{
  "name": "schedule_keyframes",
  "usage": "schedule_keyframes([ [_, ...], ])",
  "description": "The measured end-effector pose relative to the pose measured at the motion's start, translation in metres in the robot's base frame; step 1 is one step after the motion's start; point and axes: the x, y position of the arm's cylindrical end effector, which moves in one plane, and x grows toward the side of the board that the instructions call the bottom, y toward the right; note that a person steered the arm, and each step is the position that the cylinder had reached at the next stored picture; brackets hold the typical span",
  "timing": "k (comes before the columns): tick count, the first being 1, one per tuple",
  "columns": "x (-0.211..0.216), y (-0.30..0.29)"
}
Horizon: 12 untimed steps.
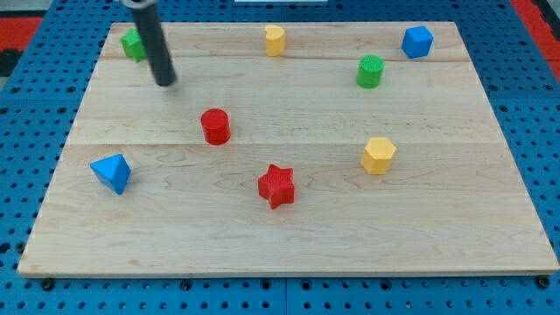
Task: Push the green circle towards center left
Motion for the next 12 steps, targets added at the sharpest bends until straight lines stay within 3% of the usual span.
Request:
schedule_keyframes([
  [1,0.024,0.101],
  [3,0.025,0.269],
  [4,0.025,0.27],
  [6,0.007,0.326],
  [8,-0.038,0.326],
  [9,-0.038,0.326],
  [12,-0.037,0.234],
])
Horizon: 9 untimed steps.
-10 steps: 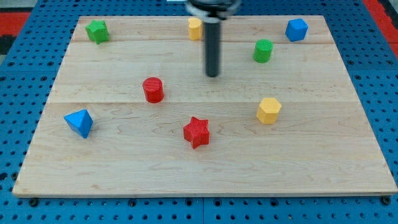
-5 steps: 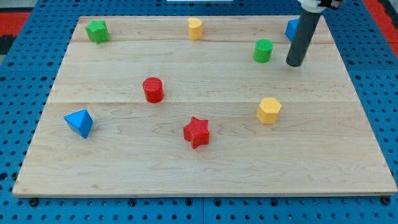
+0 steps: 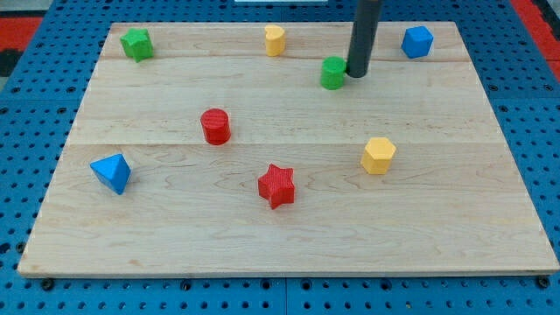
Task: Push the green circle towards center left
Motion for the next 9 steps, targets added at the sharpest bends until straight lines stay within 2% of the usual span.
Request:
schedule_keyframes([
  [7,0.014,-0.252],
  [8,0.032,-0.231],
  [9,0.042,-0.24],
])
